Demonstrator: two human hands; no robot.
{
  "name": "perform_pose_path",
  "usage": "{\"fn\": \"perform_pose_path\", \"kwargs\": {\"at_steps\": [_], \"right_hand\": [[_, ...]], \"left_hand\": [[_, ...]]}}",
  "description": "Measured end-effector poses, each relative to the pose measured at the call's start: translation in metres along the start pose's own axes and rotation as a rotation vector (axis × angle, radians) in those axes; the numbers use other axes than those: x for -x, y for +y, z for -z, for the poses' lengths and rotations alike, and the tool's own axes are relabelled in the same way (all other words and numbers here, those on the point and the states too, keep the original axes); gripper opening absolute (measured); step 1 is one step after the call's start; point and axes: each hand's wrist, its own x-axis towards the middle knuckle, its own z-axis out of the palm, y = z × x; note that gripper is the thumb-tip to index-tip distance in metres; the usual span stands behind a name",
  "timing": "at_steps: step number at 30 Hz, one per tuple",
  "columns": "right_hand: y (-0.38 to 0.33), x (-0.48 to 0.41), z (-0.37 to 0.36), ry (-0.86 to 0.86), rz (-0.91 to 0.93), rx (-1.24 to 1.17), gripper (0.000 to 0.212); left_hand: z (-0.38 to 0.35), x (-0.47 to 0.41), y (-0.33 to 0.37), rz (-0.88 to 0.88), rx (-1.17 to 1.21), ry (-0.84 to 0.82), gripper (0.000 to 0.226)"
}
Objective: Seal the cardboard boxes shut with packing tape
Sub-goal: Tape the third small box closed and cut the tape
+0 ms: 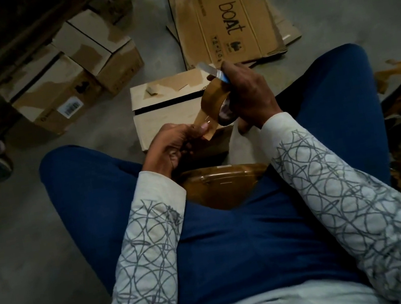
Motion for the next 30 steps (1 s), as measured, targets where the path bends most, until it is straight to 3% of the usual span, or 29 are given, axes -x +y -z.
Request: {"fn": "perform_pose_path", "kwargs": {"at_steps": [4,9,17,23,26,30], "right_hand": [[-0.001,-0.001,-0.003,-0.019,-0.002,0.011,0.056],[0.005,-0.005,-0.004,0.017,-0.072,-0.011,0.051],[0.015,-0.008,-0.005,-0.037,-0.139,-0.134,0.072],[0.013,-0.006,-0.004,-0.106,-0.056,-0.133,0.061],[0.012,-0.005,0.007,-0.165,-0.096,-0.199,0.066],[0.019,-0.003,0.022,-0.158,-0.121,-0.23,0.067]], "left_hand": [[0.008,0.0,0.002,0.011,-0.021,0.053,0.039],[0.022,-0.002,0.004,0.018,0.115,0.071,0.025],[0.019,-0.001,0.005,-0.124,0.275,0.213,0.008],[0.033,-0.004,0.004,-0.318,-0.163,0.423,0.002],[0.048,-0.005,0.004,-0.389,-0.349,0.497,0.013],[0.054,0.004,0.004,-0.43,-0.177,0.287,0.022]]}}
